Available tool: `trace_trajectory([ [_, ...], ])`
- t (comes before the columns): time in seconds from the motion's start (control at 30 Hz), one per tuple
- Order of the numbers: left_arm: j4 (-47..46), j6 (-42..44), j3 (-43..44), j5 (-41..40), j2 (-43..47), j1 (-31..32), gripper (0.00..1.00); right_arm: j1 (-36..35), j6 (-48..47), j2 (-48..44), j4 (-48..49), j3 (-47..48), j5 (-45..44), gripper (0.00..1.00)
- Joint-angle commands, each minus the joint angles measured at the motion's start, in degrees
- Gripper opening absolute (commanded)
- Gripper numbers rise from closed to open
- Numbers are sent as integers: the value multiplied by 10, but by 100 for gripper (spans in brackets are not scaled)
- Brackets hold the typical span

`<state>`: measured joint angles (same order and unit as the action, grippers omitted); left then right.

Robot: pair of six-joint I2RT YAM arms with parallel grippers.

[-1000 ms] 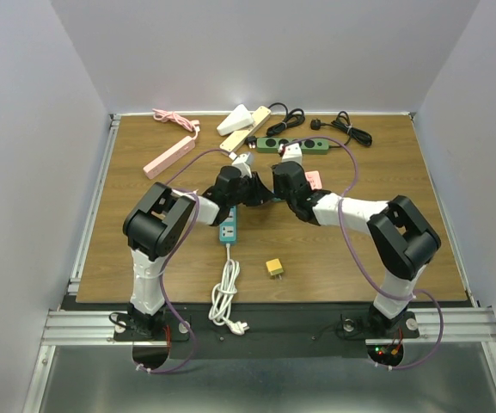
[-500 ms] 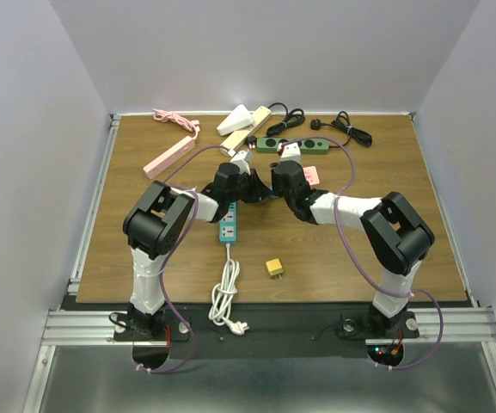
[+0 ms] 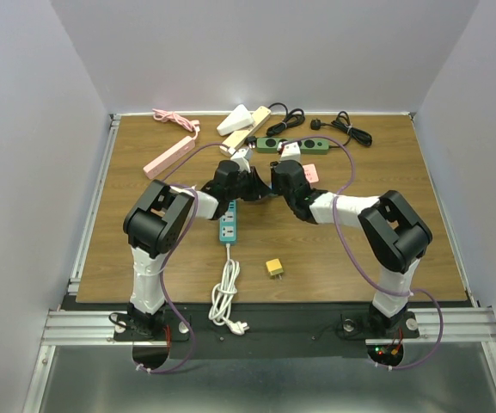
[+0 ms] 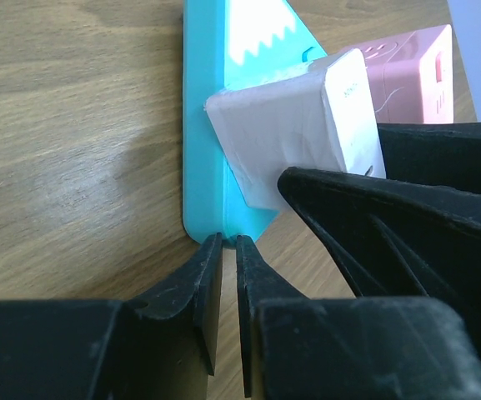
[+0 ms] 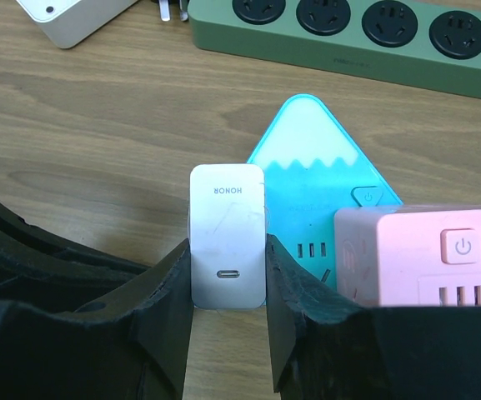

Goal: Insert the plug

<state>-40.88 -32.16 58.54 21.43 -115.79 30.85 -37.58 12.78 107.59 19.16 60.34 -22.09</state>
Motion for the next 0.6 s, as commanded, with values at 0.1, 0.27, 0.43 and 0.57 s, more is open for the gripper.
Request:
trace_trajectory([
  [0.1, 32, 10, 15, 62, 13, 17, 46, -21, 55, 41, -240, 0, 117, 0],
  [0.27, 48, 22, -6, 47, 72, 12, 64, -21, 53, 7, -285, 29, 90, 1],
  [0.43, 106, 58, -31, 18, 155, 12, 71, -21, 56, -21, -327, 45, 62, 0],
  [0.57, 146, 76, -74, -16, 226, 12, 71, -21, 61, -37, -343, 49, 55, 16],
])
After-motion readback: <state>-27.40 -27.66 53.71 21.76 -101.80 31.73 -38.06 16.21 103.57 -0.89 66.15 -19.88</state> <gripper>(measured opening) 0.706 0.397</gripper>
